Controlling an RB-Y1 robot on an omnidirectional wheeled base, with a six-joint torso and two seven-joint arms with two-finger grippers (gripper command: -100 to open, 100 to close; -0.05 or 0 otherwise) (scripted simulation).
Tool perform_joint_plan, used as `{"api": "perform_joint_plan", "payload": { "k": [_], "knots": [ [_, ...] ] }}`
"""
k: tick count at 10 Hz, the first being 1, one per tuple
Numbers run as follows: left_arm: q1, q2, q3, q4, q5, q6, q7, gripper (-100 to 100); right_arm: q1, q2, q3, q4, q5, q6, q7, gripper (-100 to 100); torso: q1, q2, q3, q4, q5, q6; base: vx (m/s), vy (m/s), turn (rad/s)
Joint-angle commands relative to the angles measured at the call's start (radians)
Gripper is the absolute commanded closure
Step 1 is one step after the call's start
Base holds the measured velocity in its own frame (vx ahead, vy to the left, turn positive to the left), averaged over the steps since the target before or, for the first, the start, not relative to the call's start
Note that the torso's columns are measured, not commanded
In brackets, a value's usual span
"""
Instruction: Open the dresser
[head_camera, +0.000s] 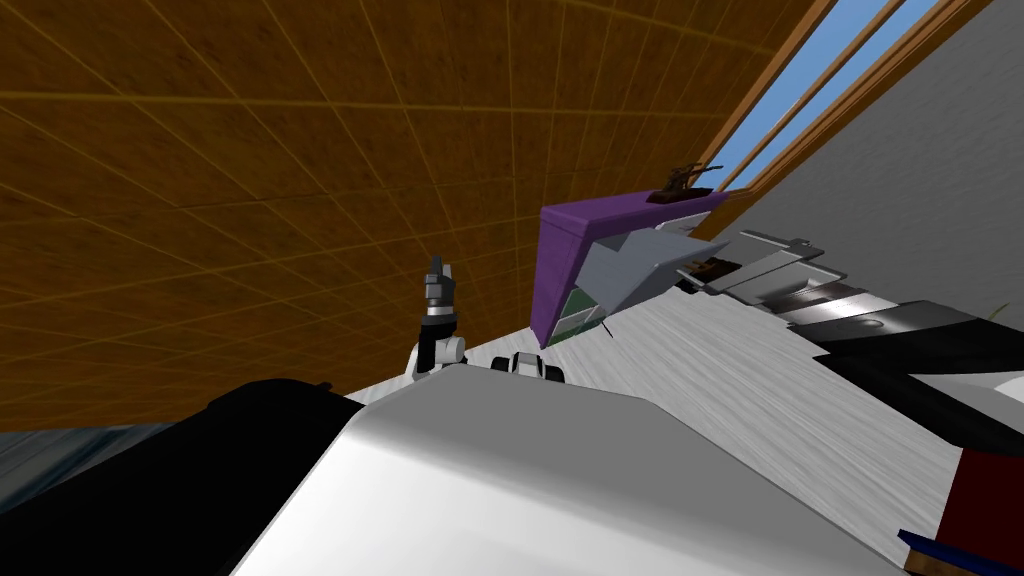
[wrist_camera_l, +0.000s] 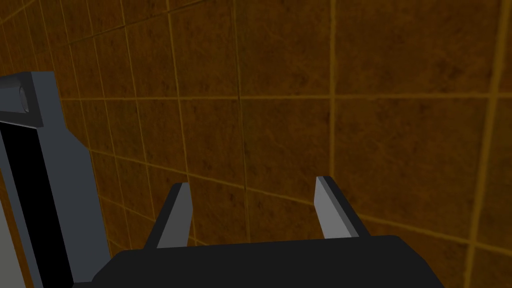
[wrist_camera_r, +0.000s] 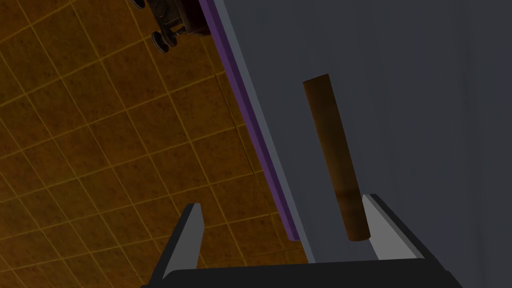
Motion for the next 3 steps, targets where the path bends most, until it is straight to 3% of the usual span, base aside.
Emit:
{"api": "perform_joint_plan", "payload": {
  "k": [1,3],
  "knots": [
    [0.0,0.0,0.0,0.0,0.0,0.0,0.0,0,0.001,0.0,0.001,0.001,0.0,0.0,0.0,0,0.0,-0.001,-0.001,-0.001,0.0,0.0,0.0,0.0,0.0],
    [0.0,0.0,0.0,0.0,0.0,0.0,0.0,0,0.002,0.001,0.002,0.002,0.001,0.0,0.0,0,0.0,-0.002,-0.001,-0.001,-0.001,0.0,0.0,0.0,0.0]
  ]
}}
